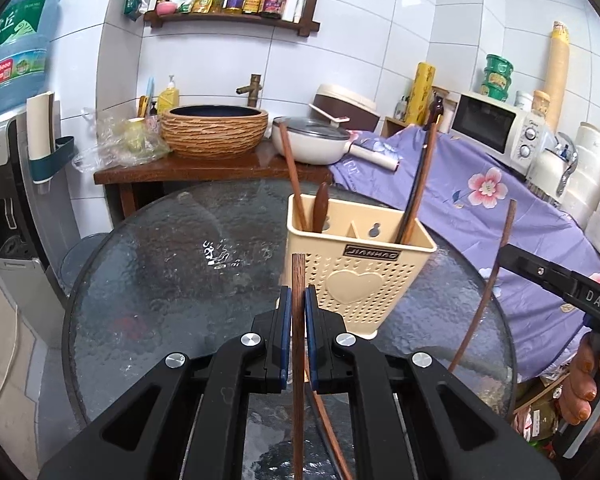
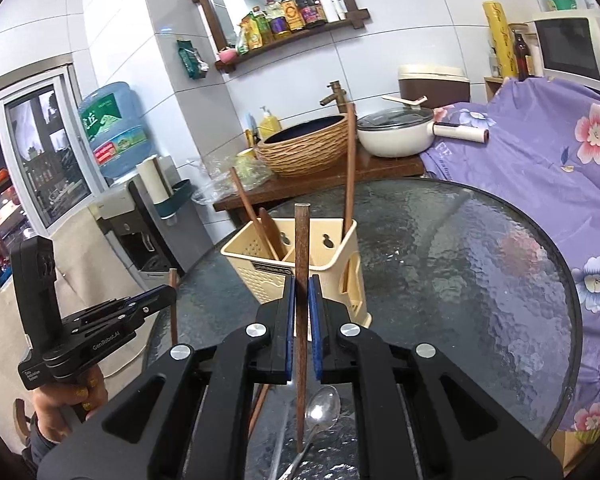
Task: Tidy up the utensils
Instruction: 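Lift chopsticks with left tool while right tool carries its chopstick over holder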
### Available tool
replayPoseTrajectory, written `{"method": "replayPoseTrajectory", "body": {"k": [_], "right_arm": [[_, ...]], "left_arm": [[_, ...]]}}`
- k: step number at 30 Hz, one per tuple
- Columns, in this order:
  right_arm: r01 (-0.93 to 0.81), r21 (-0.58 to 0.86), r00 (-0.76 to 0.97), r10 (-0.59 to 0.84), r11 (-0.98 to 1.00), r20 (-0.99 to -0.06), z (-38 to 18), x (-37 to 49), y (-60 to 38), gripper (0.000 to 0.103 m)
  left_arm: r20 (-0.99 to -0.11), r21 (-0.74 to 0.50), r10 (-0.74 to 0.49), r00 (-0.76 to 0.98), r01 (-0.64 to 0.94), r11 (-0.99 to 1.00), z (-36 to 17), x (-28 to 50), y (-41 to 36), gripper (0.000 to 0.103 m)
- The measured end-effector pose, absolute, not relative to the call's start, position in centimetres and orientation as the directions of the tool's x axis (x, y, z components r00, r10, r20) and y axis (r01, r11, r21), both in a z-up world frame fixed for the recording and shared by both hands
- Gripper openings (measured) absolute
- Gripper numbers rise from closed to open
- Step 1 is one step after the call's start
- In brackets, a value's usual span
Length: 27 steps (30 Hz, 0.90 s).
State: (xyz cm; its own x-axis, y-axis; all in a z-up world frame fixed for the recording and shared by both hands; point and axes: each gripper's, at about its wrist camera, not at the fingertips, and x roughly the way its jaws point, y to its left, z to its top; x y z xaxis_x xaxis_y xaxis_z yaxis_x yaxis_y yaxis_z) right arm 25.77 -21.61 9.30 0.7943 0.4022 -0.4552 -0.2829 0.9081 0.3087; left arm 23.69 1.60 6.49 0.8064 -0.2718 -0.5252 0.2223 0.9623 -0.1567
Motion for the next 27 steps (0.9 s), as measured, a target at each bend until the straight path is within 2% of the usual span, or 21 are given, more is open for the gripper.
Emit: {"method": "replayPoseTrajectory", "body": {"k": [15, 27], "right_arm": [[-0.347, 0.29, 0.787, 0.445, 0.892, -0.428, 12.7, 24.9, -20.8, 0.007], [-0.377, 0.265, 0.795, 0.457, 0.887, -0.4, 17.6, 26.2, -20.3, 0.007]], "left_arm": [[-0.45, -0.169, -0.312, 0.837, 0.264, 0.95, 10.4, 21.9, 2.2, 0.006], [-0.35, -0.093, -0.329, 0.877, 0.317, 0.944, 17.1, 21.5, 0.6, 0.006]]}}
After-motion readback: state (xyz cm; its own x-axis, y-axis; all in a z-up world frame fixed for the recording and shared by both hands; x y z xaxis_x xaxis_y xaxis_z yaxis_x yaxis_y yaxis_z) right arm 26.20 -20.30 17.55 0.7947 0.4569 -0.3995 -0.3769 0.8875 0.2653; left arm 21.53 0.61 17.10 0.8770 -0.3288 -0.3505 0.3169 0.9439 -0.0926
